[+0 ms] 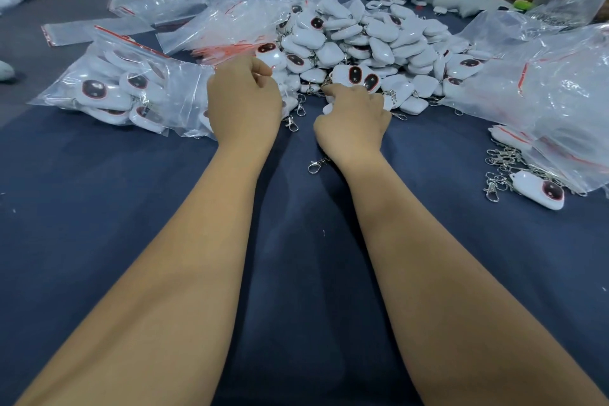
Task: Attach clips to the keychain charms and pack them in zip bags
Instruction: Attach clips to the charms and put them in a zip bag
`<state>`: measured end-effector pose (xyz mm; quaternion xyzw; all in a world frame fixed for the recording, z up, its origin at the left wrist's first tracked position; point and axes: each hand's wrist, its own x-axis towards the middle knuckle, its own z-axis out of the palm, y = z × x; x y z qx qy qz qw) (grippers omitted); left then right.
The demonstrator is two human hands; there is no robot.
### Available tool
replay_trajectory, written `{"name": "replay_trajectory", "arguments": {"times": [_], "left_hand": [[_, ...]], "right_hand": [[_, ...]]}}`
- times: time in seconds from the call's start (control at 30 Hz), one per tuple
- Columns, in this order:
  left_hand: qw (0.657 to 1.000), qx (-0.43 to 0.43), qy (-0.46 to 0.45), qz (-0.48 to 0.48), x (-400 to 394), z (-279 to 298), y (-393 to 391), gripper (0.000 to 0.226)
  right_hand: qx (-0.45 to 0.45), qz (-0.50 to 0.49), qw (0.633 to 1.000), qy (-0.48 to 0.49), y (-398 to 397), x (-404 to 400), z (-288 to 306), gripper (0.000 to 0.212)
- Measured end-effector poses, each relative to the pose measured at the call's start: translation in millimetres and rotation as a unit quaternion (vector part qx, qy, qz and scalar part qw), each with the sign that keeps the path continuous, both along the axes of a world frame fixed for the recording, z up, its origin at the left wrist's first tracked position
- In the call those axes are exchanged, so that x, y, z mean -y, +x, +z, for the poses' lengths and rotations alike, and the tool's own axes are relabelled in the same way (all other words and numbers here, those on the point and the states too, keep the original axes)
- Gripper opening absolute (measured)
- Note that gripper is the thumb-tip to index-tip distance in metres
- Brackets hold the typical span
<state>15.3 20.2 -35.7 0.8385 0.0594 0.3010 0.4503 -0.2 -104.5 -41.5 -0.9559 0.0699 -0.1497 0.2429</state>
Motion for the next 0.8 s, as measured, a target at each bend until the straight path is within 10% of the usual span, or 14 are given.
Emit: {"name": "replay_trajectory", "arguments": {"times": [0.37,0.53,0.8], "left_hand": [[0.966,0.154,0.077,-0.192,29,7,-19,0.038],[0.956,-0.001,-0.108,-0.272,39,6,-17,0.053],[0.939,-0.123,-0.119,-0.298,28,-4,-8,0.03]], "right_hand": [[0.094,0.011,0.962,0.256,5,0,4,0.028],[0.123,0.012,0.888,0.444,7,-1,6,0.013],[0.127,0.045,0.839,0.528,7,1,7,0.012]]}}
